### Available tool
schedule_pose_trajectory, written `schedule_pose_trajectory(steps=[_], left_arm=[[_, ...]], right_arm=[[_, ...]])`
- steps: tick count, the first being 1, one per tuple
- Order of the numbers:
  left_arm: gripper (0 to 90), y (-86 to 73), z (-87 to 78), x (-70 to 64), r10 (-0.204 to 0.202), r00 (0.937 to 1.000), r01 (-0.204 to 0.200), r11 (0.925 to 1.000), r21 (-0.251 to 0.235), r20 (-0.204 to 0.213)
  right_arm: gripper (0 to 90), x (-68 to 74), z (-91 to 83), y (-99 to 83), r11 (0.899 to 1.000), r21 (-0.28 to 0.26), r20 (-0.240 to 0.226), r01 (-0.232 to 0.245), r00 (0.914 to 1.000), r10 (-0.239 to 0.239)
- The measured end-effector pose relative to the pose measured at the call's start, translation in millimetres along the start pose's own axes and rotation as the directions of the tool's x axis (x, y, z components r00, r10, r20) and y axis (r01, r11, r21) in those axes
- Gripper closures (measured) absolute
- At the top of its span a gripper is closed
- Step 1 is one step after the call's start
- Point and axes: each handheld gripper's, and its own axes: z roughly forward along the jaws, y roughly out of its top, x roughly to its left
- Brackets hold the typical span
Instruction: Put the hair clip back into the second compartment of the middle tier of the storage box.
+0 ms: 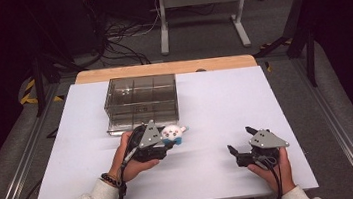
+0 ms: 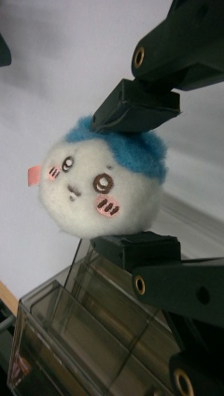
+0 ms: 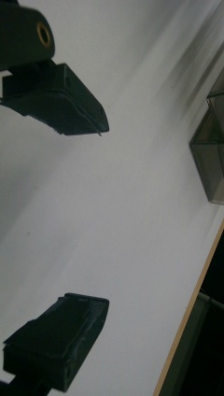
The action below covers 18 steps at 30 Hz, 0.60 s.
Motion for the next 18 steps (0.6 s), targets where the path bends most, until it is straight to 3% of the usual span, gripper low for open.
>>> schedule_pose_trajectory(steps=[7, 11, 18], left_arm=[[46.4, -4.9, -10.1, 16.7, -0.043, 0.9979, 0.042, 0.9989, -0.021, -0.049], [46.4, -9.9, -14.5, 28.2, -0.080, 0.9931, 0.077, 0.9965, -0.033, -0.086], [46.2, -20.5, -18.2, 44.9, -0.130, 0.9854, 0.127, 0.9912, -0.036, -0.110]], right_arm=[[13.5, 0.4, 0.7, -0.2, 1.000, 0.003, -0.001, -0.001, 1.0000, 0.001], [13.5, 0.9, 1.1, -0.3, 1.000, 0.005, -0.002, 0.001, 1.0000, -0.001], [13.5, 1.6, 2.0, -0.4, 1.000, 0.009, -0.005, 0.003, 1.0000, -0.003]])
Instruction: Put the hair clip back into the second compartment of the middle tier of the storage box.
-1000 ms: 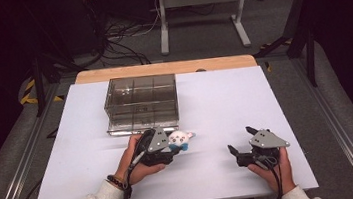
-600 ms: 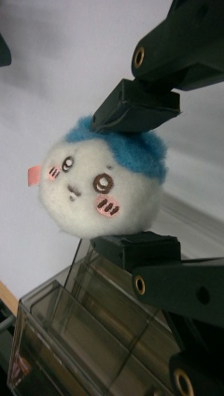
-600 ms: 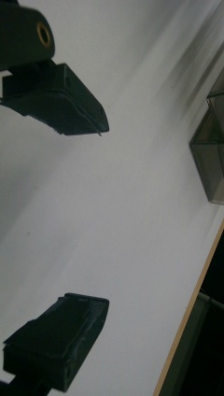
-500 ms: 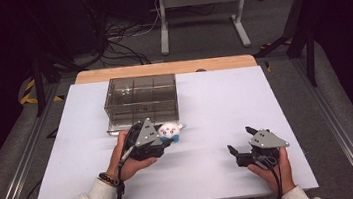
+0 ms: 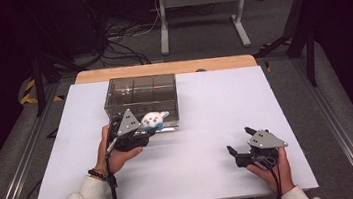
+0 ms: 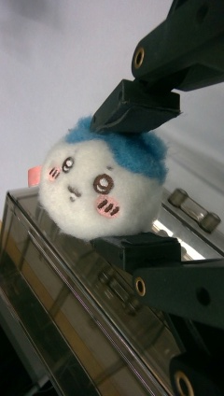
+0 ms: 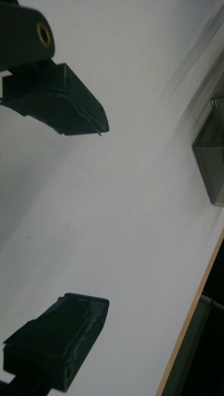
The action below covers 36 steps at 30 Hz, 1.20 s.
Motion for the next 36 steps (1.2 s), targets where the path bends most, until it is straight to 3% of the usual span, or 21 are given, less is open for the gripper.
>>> schedule_pose_trajectory(steps=[8, 25, 30, 33, 36], left_arm=[[45.5, -8.7, 1.9, 13.8, -0.041, 0.9990, 0.042, 0.9989, 0.022, -0.019], [44.3, -13.7, 10.5, 21.2, -0.100, 0.9946, 0.102, 0.9935, 0.051, -0.026], [43.0, -15.8, 11.2, 24.6, -0.124, 0.9916, 0.126, 0.9910, 0.046, -0.037], [40.7, -17.6, 11.7, 26.8, -0.170, 0.9851, 0.171, 0.9852, 0.018, -0.026], [40.5, -18.5, 13.9, 27.2, -0.177, 0.9832, 0.179, 0.9836, 0.024, -0.043]], right_arm=[[13.5, 0.1, 0.2, -0.3, 1.000, 0.001, -0.001, -0.001, 1.0000, 0.001], [13.5, 0.5, 1.3, -0.7, 1.000, 0.007, -0.004, -0.002, 1.0000, 0.002], [13.5, 0.6, 1.6, -1.0, 1.000, 0.010, -0.005, -0.002, 1.0000, 0.002], [13.5, 0.8, 1.5, -0.9, 1.000, 0.009, -0.005, -0.001, 1.0000, 0.001], [13.6, 0.7, 0.9, -0.5, 1.000, 0.003, -0.001, -0.002, 1.0000, 0.002]])
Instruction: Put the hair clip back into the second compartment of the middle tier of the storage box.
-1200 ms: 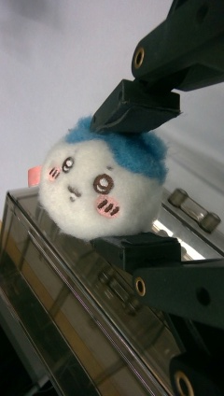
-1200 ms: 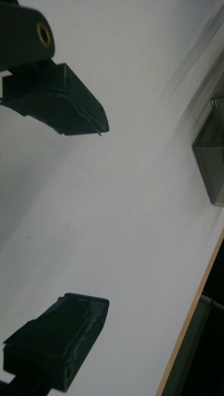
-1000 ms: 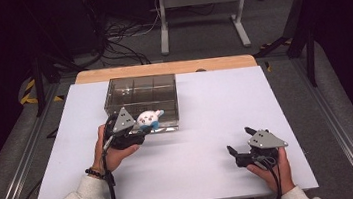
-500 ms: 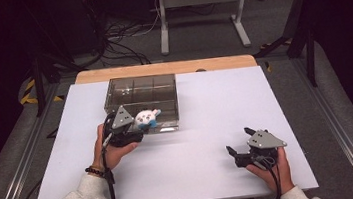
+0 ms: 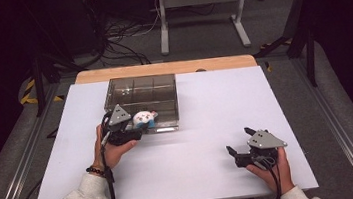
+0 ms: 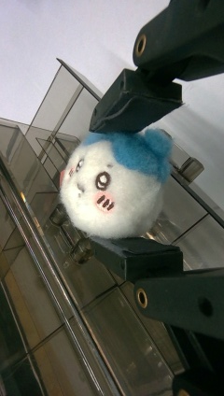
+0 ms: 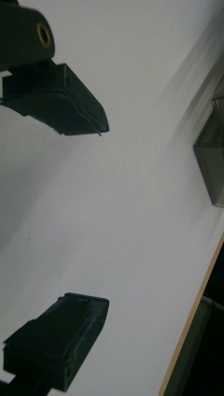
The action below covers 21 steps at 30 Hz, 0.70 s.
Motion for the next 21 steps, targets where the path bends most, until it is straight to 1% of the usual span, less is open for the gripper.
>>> schedule_pose_trajectory(steps=[2, 4, 6, 8, 12, 15, 16, 18, 19, 20, 21], left_arm=[[40.5, -0.6, 0.6, 0.4, -0.007, 1.0000, 0.007, 1.0000, -0.004, -0.001], [40.4, -0.6, 0.5, 1.1, -0.013, 0.9998, 0.013, 0.9999, -0.007, -0.015], [40.2, -0.6, 0.3, 1.6, -0.011, 0.9997, 0.011, 0.9999, -0.009, -0.023], [37.6, -0.8, 0.1, 1.9, -0.015, 0.9991, 0.014, 0.9998, -0.010, -0.040], [37.8, -1.7, -1.2, 3.1, -0.015, 0.9988, 0.014, 0.9998, -0.012, -0.046], [37.5, -1.8, -2.2, 2.7, -0.016, 0.9978, 0.015, 0.9997, -0.020, -0.064], [36.6, -1.9, -2.7, 2.6, -0.016, 0.9974, 0.014, 0.9997, -0.021, -0.070], [34.3, -2.3, -3.5, 2.9, -0.025, 0.9966, 0.023, 0.9994, -0.027, -0.078], [32.7, -2.7, -3.7, 3.1, -0.037, 0.9962, 0.035, 0.9988, -0.034, -0.079], [32.1, -3.5, -3.8, 3.3, -0.046, 0.9966, 0.044, 0.9985, -0.034, -0.069], [32.0, -3.8, -3.8, 3.3, -0.044, 0.9966, 0.042, 0.9986, -0.033, -0.070]], right_arm=[[13.6, 0.1, 0.4, -0.3, 1.000, 0.004, -0.003, 0.001, 1.0000, -0.001], [13.6, 0.3, 0.7, -0.5, 1.000, 0.007, -0.004, 0.003, 1.0000, -0.003], [13.6, -0.1, 0.5, -0.4, 1.000, 0.005, -0.004, 0.005, 1.0000, -0.005], [13.6, -0.1, 0.1, -0.3, 1.000, 0.001, -0.003, 0.001, 1.0000, -0.001], [13.7, -0.5, -1.1, 0.2, 1.000, -0.007, -0.001, 0.005, 1.0000, -0.005], [13.6, -0.5, -0.8, 0.0, 1.000, -0.004, -0.004, 0.007, 1.0000, -0.007], [13.6, 0.4, -0.6, 0.1, 1.000, -0.006, -0.004, 0.000, 1.0000, 0.000], [13.6, 0.7, -0.6, 0.2, 1.000, -0.010, -0.005, 0.005, 1.0000, -0.005], [13.6, 0.3, -1.1, 0.4, 1.000, -0.010, -0.004, 0.008, 1.0000, -0.008], [13.6, 0.1, -1.5, 0.5, 1.000, -0.012, -0.004, 0.005, 1.0000, -0.005], [13.6, -0.1, -1.8, 0.7, 1.000, -0.013, -0.005, 0.002, 1.0000, -0.002]])
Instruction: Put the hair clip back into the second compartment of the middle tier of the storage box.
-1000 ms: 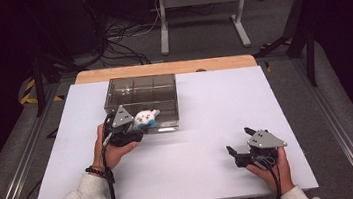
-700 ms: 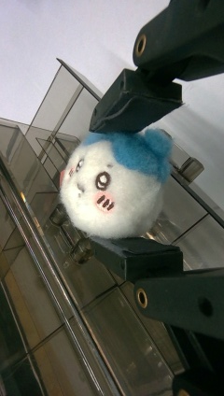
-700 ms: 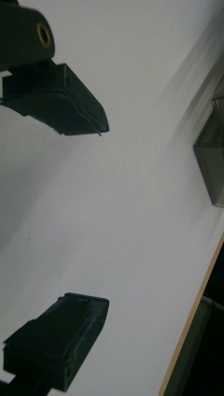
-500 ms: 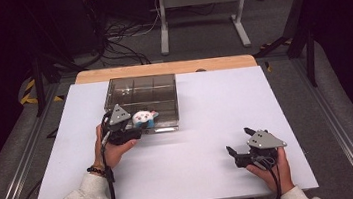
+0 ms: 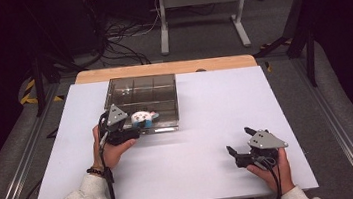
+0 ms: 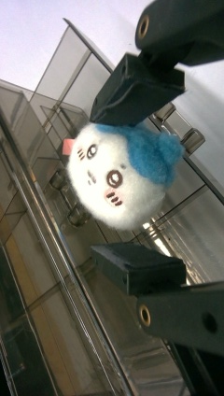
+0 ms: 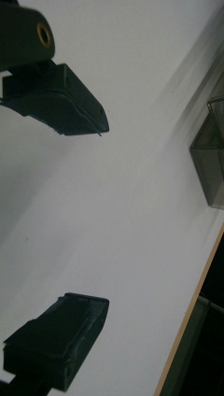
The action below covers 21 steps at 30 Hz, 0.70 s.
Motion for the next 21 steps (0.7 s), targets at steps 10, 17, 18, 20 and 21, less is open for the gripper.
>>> schedule_pose_trajectory(steps=[10, 17, 18, 20, 21], left_arm=[[42.5, 2.0, -9.9, -4.6, 0.035, 0.9994, -0.035, 0.9966, -0.075, -0.006], [55.0, -1.0, -4.3, -6.8, 0.072, 0.9974, -0.072, 0.9973, -0.013, 0.003], [56.9, -1.5, -3.7, -6.6, 0.075, 0.9972, -0.075, 0.9971, -0.010, 0.004], [58.4, -1.8, -2.0, -6.6, 0.076, 0.9971, -0.076, 0.9971, 0.005, -0.001], [58.8, -2.4, -0.4, -6.3, 0.074, 0.9973, -0.074, 0.9973, 0.008, -0.002]], right_arm=[[13.8, -0.5, -1.1, 0.2, 1.000, -0.007, 0.000, 0.003, 1.0000, -0.003], [13.7, -0.2, -0.8, 0.2, 1.000, -0.003, -0.004, 0.007, 1.0000, -0.007], [13.8, -0.2, -0.8, 0.2, 1.000, -0.003, -0.003, 0.008, 1.0000, -0.008], [13.8, -0.4, -0.8, 0.1, 1.000, -0.003, -0.004, 0.004, 1.0000, -0.004], [13.8, -0.5, -0.7, 0.1, 1.000, -0.004, -0.004, 0.006, 1.0000, -0.006]])
